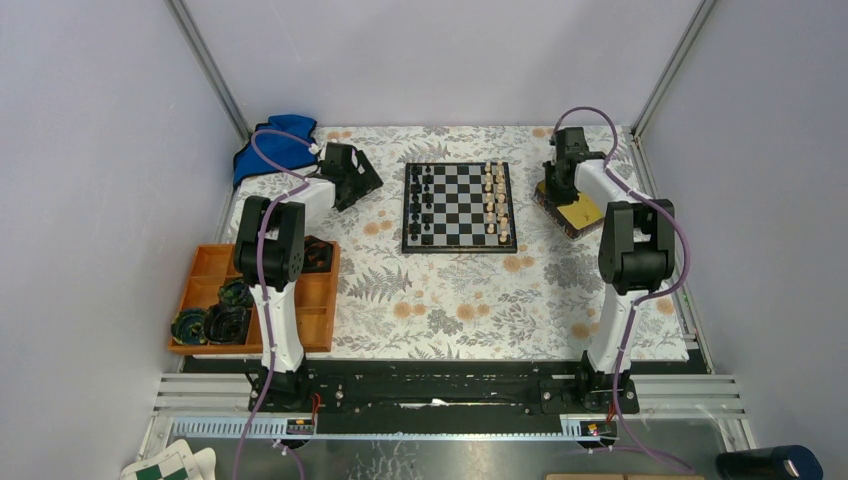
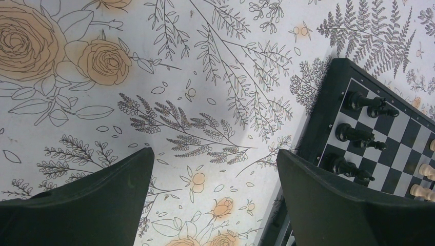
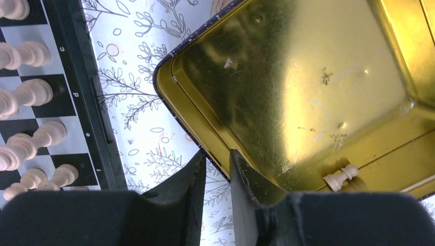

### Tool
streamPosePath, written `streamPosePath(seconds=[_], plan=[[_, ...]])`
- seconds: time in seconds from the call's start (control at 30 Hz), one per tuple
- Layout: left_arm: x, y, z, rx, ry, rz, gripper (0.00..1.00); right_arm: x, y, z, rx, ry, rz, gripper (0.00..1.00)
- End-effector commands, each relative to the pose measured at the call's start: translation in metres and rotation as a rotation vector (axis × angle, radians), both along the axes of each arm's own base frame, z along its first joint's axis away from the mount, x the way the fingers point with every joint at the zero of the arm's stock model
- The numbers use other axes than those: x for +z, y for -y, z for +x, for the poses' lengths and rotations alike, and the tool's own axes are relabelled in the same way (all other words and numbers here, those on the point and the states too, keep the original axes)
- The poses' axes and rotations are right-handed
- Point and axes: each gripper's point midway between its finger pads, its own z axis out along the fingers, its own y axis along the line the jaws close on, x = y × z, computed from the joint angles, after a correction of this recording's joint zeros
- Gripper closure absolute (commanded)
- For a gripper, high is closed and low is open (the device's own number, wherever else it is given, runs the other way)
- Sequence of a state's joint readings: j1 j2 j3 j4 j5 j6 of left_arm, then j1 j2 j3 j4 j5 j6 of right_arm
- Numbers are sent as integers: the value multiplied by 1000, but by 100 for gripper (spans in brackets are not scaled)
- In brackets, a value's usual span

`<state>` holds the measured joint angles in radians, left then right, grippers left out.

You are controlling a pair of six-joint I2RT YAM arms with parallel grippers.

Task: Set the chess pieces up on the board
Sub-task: Adjust the storage box at the center of the board.

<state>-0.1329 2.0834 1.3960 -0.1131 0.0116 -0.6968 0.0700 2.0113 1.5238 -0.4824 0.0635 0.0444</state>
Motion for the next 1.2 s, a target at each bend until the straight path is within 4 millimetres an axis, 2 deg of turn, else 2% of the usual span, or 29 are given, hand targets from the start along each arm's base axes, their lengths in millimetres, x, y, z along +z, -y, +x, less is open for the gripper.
streamPosePath(seconds=[0.0,0.4,0.77,1.17], plan=[[-54,-4,-39,-5,-206,12,1,-4,2,6,-41,-15,-4,73],[-55,-4,-37,-7,-211,16,1,-4,-1,34,-108,3,18,86],[-55,-5,-31,-3,-213,35,1,-14,-1,42,-185,14,39,100],[-55,-7,-22,13,-218,33,1,-11,4,64,-273,44,85,100]])
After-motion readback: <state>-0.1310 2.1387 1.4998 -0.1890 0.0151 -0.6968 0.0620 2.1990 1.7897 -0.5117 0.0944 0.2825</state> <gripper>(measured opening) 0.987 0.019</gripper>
